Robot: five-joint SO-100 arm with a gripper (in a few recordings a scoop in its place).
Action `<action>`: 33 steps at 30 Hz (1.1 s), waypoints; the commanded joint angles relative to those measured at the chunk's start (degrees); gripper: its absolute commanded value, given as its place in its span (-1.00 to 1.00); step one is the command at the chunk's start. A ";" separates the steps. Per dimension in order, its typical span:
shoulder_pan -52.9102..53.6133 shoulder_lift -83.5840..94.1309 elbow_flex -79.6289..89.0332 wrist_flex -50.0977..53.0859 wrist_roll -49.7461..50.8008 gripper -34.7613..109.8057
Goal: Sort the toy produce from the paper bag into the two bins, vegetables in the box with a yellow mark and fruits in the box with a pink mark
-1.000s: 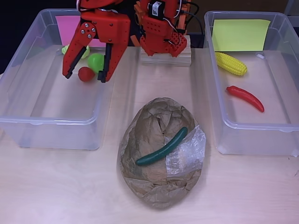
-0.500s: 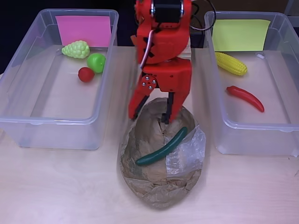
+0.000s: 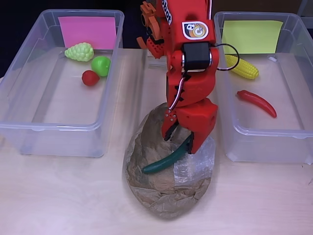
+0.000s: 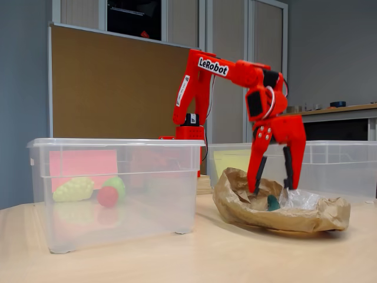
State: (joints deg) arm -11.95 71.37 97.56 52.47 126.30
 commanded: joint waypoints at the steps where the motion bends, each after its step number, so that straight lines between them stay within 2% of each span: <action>1: 0.70 0.09 4.04 -5.54 0.09 -0.12; 5: 2.11 -1.14 8.35 -11.69 -2.11 -0.12; 8: 2.64 -2.37 7.91 -12.66 -4.13 -0.14; 15: 3.25 -2.81 6.59 -11.16 -10.81 -0.34; 20: 5.01 0.26 0.09 -1.41 -25.49 -0.38; 22: 5.63 1.41 -3.34 3.52 -30.59 -0.47; 23: 5.98 2.02 -4.31 5.45 -32.26 -0.52; 28: 6.94 4.92 -6.86 12.04 -36.65 -0.52; 33: 6.42 7.21 -16.17 22.24 -41.84 -0.52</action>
State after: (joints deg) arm -4.39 74.36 87.54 69.35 86.84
